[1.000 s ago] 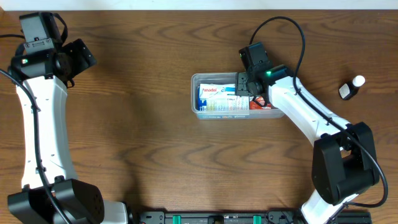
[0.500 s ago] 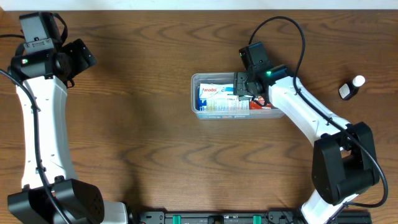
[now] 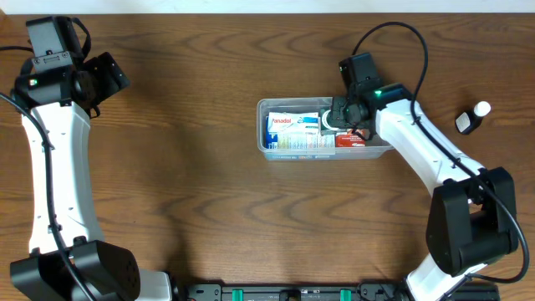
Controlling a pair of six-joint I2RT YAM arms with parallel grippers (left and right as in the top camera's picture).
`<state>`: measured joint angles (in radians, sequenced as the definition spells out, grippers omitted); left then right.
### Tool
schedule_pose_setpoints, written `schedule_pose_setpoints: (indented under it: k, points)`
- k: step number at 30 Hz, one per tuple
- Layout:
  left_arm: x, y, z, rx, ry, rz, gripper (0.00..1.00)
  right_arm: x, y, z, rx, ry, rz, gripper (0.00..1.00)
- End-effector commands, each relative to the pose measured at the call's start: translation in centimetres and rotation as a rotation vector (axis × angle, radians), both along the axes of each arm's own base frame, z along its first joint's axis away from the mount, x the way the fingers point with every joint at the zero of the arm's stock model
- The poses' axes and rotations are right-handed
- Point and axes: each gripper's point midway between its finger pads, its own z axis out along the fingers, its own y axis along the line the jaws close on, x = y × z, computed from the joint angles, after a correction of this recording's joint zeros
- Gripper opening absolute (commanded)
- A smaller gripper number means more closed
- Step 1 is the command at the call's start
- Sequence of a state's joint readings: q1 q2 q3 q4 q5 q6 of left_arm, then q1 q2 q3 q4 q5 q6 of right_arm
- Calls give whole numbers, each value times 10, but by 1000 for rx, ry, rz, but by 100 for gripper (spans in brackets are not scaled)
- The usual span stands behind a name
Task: Pack container
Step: 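Lower the Zam-Buk box into the container beside the red box and release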
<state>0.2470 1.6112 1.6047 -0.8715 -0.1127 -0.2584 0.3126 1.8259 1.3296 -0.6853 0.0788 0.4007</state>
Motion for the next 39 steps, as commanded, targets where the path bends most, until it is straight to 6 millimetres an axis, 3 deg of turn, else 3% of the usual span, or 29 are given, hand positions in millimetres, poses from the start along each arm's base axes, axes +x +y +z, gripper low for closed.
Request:
schedule_pose_setpoints:
  k: [1, 5, 21, 28, 39]
  points:
    - [-1, 4, 1, 15, 5, 7, 98, 5, -9, 9, -21, -23, 0, 1]
    - [-1, 4, 1, 15, 5, 7, 98, 4, -16, 1, -54, -8, -16, 1]
    - [-1, 4, 1, 15, 5, 7, 98, 2, -14, -31, -68, 57, -9, 1]
    - [-1, 4, 1, 15, 5, 7, 98, 4, 4, -29, 10, 50, 86, 1]
    - [-1, 4, 1, 15, 5, 7, 98, -5, -8, -33, -58, 88, 99, 1]
